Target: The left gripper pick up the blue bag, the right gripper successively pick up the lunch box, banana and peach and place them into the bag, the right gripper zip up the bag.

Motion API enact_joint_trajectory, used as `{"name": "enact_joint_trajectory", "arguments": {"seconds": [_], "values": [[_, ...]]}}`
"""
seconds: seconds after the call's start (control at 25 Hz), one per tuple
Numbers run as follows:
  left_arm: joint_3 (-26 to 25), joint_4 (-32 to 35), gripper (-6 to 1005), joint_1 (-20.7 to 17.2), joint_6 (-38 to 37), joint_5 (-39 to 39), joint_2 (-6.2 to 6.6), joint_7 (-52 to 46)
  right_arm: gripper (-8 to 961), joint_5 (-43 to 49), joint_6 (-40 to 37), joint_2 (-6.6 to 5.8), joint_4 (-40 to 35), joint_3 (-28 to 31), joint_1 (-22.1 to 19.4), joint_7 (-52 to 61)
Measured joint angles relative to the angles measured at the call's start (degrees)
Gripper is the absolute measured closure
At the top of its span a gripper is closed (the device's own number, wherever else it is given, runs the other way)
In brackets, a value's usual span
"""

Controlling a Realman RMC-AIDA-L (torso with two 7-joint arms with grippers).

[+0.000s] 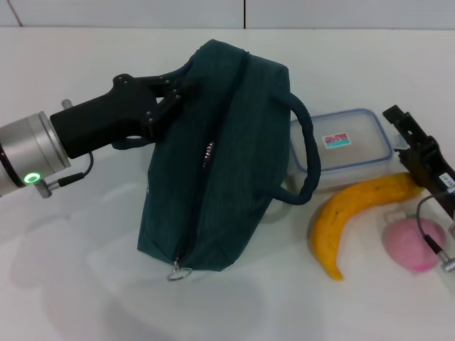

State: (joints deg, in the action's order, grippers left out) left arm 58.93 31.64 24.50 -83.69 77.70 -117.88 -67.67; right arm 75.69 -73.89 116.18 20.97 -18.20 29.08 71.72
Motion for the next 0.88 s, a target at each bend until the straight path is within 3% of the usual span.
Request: {"name": "enact_joint_trajectory", "arguments": {"seconds": [0.28,0.88], "values": [[0.13,0.00,956,0.00,-0.38,0.45,-0.08,0.41,85,6.57,2.29,0.01,-0.58,4.67,0.44,4.64],[0.15,0.00,957,0.04,-0.38,0.97,-1.00,1.23,85,7.22,2.38,0.00,-1.58,4.91,1.04,8.27]]}}
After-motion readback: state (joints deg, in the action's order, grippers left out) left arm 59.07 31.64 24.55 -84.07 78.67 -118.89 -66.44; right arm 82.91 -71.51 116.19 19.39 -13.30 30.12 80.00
